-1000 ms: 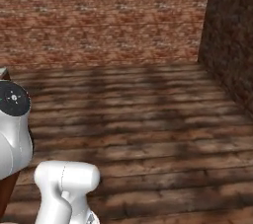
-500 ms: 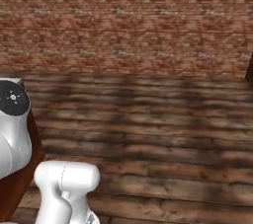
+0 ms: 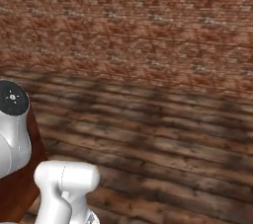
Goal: Get the candle and the beer from the cabinet and move them to the dining counter.
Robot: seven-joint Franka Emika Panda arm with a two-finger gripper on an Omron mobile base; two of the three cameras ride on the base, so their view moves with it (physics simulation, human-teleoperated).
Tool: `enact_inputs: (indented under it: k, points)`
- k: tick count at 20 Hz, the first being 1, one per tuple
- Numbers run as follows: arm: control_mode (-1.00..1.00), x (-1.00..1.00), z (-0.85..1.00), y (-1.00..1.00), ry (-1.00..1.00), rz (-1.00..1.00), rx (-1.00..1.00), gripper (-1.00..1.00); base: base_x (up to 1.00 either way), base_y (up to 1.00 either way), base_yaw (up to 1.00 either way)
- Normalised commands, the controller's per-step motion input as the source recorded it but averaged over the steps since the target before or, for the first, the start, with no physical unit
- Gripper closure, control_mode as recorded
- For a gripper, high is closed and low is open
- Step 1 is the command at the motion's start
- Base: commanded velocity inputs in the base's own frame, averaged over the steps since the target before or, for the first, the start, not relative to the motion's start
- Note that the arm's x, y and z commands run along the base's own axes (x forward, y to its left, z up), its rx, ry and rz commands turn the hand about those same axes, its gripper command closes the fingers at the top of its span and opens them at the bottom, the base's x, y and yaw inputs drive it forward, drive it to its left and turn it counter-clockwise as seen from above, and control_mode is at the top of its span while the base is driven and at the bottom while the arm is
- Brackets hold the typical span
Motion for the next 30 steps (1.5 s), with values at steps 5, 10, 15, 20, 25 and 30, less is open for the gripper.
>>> enact_inputs:
  k: [5, 10, 15, 20, 25, 30]
  points:
    - [1.0, 0.0, 0.0, 0.0, 0.0, 0.0, 0.0, 1.0, 1.0, -0.24, 0.41]
    - [1.0, 0.0, 0.0, 0.0, 0.0, 0.0, 0.0, 1.0, 0.96, -0.23, 0.45]
    - [1.0, 0.0, 0.0, 0.0, 0.0, 0.0, 0.0, 1.0, 0.94, -0.18, 0.45]
    - [1.0, 0.0, 0.0, 0.0, 0.0, 0.0, 0.0, 1.0, 0.84, -0.11, 0.49]
    - [1.0, 0.0, 0.0, 0.0, 0.0, 0.0, 0.0, 1.0, 0.45, 0.0, 0.55]
    - [1.0, 0.0, 0.0, 0.0, 0.0, 0.0, 0.0, 1.0, 0.28, 0.01, 0.56]
